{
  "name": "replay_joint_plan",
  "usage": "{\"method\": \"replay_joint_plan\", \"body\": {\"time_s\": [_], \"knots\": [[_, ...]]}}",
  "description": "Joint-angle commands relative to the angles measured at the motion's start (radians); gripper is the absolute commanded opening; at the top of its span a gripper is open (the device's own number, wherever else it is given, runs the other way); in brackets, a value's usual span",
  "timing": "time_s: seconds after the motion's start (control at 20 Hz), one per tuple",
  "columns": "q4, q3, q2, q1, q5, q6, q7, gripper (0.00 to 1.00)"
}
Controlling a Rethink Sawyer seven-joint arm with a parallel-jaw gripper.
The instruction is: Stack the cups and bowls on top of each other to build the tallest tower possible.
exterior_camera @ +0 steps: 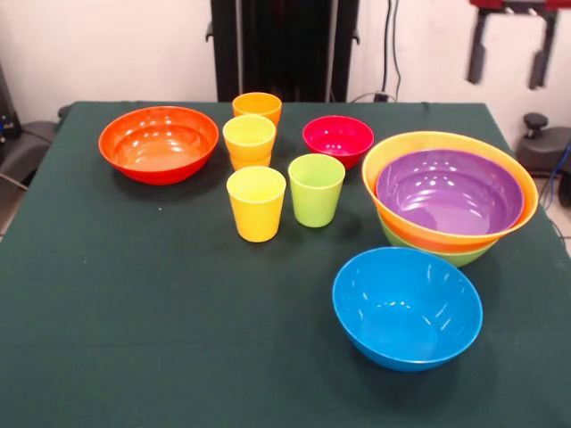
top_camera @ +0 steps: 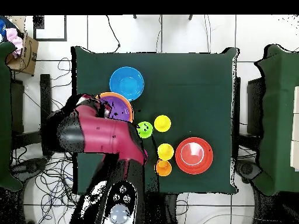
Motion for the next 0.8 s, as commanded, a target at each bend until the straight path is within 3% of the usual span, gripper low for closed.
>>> {"method": "replay_joint_plan", "body": {"time_s": [0.05, 0.35, 0.8], "knots": [[0.085, 0.138, -0.095, -0.132, -0.108, 0.188, -0.215, 1.0], [0.108, 0.218, -0.141, -0.265, -0.151, 0.221, -0.321, 1.0], [0.039, 0.331, -0.163, -0.414, -0.228, 0.354, -0.403, 1.0]]}}
